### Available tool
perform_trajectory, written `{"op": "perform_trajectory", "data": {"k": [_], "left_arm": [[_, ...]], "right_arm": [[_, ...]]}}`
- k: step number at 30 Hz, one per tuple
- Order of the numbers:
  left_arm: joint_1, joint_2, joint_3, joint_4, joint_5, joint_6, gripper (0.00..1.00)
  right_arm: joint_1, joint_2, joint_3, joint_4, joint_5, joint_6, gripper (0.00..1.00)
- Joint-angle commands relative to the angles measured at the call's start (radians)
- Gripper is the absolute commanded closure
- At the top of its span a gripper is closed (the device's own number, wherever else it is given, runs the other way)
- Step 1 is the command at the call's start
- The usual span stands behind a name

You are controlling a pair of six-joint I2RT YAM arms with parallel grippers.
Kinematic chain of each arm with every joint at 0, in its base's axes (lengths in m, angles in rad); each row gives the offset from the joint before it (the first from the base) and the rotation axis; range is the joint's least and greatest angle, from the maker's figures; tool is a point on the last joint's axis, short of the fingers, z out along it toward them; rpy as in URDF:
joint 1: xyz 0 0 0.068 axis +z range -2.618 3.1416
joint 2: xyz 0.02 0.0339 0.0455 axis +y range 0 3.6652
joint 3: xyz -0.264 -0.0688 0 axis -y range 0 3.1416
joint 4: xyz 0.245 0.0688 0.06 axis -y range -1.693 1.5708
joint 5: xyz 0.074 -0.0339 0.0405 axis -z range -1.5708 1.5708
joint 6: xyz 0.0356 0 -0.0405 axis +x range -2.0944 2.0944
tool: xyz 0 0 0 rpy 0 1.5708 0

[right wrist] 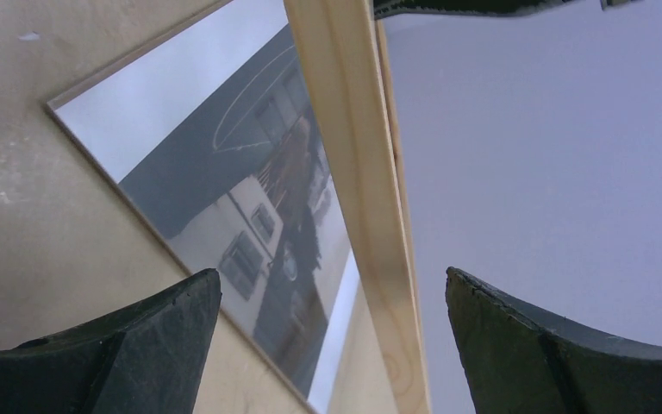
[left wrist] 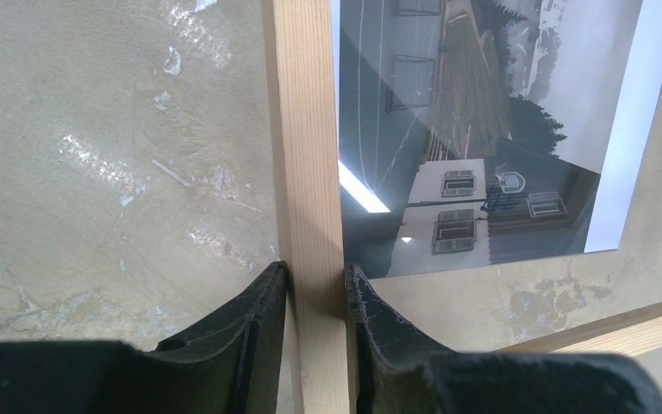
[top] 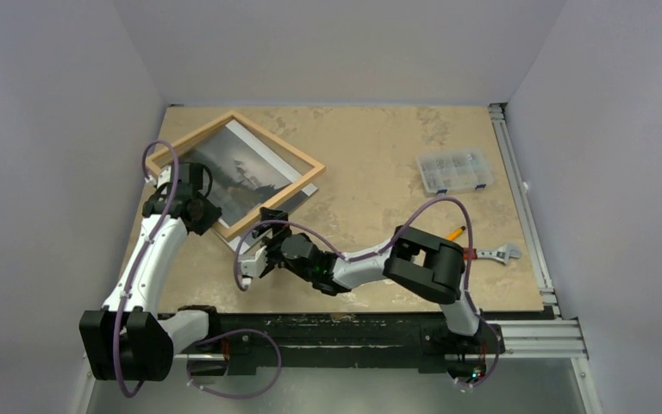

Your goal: Take the photo out of the frame

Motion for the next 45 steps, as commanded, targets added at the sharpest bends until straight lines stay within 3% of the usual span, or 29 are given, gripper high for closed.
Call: {"op": "perform_trajectory", "data": {"k": [1,7,11,13,15,16,20,23,26,29,33,38,45], "left_arm": [[-0.007,-0.014,0.064,0.044,0.035,0.052,1.00],[-0.007,-0.004,0.072,0.053,0.050,0.060,1.00],[-0.007,-0.003,0.072,0.050,0.055,0.062,1.00],[-0.007,-0.007,0.074,0.049,0.055,0.063,1.00],[-0.007,-0.010,0.075,0.049,0.057,0.064,1.00],[-0.007,-0.012,0.076,0.049,0.061,0.066,1.00],[-0.004,-0.010,0.112,0.042,0.079,0.079,1.00],[0.013,-0.005,0.182,0.003,0.102,0.097,0.76],[0.055,-0.027,0.254,-0.033,0.141,0.109,0.59],[0.060,-0.067,0.328,-0.051,0.132,0.121,0.48],[0.060,-0.107,0.383,-0.034,0.144,0.133,0.40],[0.058,-0.106,0.376,0.003,0.194,0.214,0.39],[0.057,-0.117,0.269,0.128,0.302,0.292,0.40]], "right_arm": [[0.006,0.058,0.100,0.128,0.069,-0.214,0.01],[0.003,0.119,0.191,0.090,-0.006,-0.219,0.03],[-0.003,0.183,0.256,0.099,-0.017,-0.237,0.09],[-0.005,0.201,0.281,0.086,-0.027,-0.239,0.23],[-0.010,0.207,0.298,0.068,-0.038,-0.234,0.50],[-0.012,0.207,0.299,0.066,-0.044,-0.232,0.57],[-0.018,0.213,0.317,0.046,-0.051,-0.215,0.69],[-0.031,0.214,0.321,0.035,-0.049,-0.199,0.81],[-0.047,0.204,0.319,0.010,-0.054,-0.153,0.90],[-0.060,0.195,0.315,0.046,-0.025,-0.097,0.93],[-0.075,0.189,0.324,0.109,0.054,-0.026,0.95],[-0.097,0.082,0.249,0.070,0.150,0.084,1.00],[-0.105,-0.110,0.083,-0.154,0.379,0.189,1.00]]}}
